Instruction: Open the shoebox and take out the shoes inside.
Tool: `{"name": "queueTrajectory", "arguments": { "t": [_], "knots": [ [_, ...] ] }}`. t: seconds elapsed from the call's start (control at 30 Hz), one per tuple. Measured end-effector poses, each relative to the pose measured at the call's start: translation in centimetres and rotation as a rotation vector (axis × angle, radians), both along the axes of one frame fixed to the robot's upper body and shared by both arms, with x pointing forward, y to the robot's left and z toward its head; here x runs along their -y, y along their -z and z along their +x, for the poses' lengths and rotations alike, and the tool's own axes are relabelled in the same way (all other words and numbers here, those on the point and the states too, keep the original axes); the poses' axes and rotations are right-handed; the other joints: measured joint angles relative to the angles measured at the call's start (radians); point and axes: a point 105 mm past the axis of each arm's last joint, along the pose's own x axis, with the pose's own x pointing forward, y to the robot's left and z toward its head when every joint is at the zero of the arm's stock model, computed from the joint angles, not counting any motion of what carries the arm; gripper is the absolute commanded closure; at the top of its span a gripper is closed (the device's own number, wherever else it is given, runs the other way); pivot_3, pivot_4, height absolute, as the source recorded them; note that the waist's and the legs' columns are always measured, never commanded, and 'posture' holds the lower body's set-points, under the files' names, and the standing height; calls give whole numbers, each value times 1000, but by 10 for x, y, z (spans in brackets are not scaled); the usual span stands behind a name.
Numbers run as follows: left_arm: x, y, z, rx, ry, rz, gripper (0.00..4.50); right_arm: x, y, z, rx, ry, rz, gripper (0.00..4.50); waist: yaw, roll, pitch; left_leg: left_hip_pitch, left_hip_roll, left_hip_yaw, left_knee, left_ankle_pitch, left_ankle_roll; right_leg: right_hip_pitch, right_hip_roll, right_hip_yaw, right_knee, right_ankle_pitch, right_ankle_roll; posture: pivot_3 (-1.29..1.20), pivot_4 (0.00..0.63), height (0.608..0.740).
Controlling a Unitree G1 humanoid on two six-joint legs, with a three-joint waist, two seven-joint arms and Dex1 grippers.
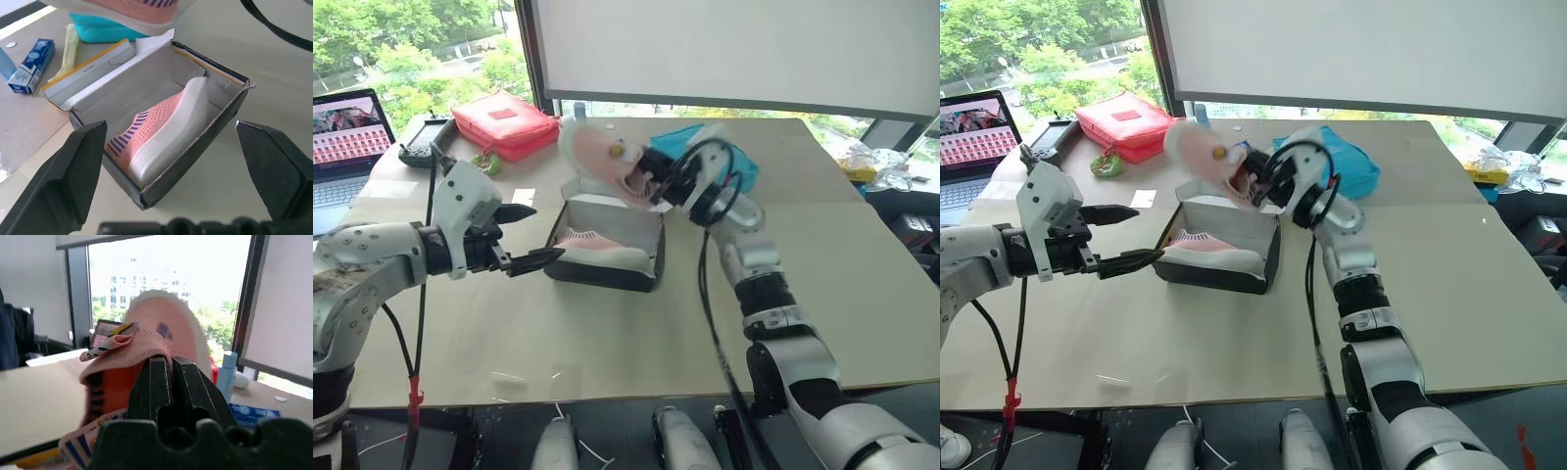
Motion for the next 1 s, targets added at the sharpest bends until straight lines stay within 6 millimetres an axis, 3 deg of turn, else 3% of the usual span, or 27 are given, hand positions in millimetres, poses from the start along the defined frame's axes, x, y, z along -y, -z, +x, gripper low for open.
{"name": "queueTrajectory", "arguments": {
  "t": [0.1, 0.2, 0.37, 0.47, 0.57, 0.63, 0.73, 0.87, 1.0],
  "knots": [
    [0, 0, 0, 0, 0, 0, 0, 0, 9, 2, -71, -13, 18, 4282, 0, 0, 0, 0, 0, 0, 0, 0, 0, -1, 0, 0, 0, 0, 0, 0, 150, 729],
    [0, 0, 0, 0, 1, -1, 0, 11, 1, 4, -112, -11, 67, 4282, 1, 1, 1, -1, 0, 0, 0, 0, 0, -1, 0, 0, 0, 0, 0, 0, 150, 729],
    [1, 1, 0, -3, 5, -14, 0, 84, -45, 8, -99, 122, 23, 4282, 35, 2, 1, -2, 0, 0, 0, -1, -1, -1, -1, 0, -2, 0, 0, 0, 150, 729],
    [3, 4, 2, -19, 15, -40, 0, 131, -55, -6, -137, 194, -111, 4282, 47, 2, 1, -2, 0, 1, -1, -1, -1, -1, -1, 0, -4, -1, 0, 0, 150, 729],
    [4, 8, 4, -40, 25, -54, 0, 162, -32, -21, -255, 225, -219, 4282, 49, 2, 1, -2, 0, 1, -1, -1, 0, 0, -1, 0, -4, -2, 0, 0, 150, 729],
    [7, 10, 6, -45, 40, -59, 0, 178, -4, -29, -343, 248, -295, 4282, 44, 2, 1, -1, 0, 1, -1, 0, 0, -1, -1, 0, -4, -2, 0, 0, 150, 729],
    [9, 7, 8, -34, 60, -63, 0, 199, 34, -34, -470, 312, -366, 4282, 37, 2, 1, -1, -1, 2, 1, 0, 0, -1, -1, 1, -2, -2, 0, 0, 150, 729],
    [12, 9, 9, -40, 71, -52, 0, 222, 70, -33, -579, 392, -392, 4282, 35, 2, 2, -1, -1, 2, 6, 0, 0, 0, -1, 2, -2, -1, 1, 0, 150, 729],
    [12, 8, 10, -42, 74, -53, 0, 245, 90, -29, -625, 503, -446, 3156, 37, 2, 2, -2, -1, 2, 10, -1, -1, 2, -1, 3, -2, 0, 1, 0, 150, 729]
  ]
}}
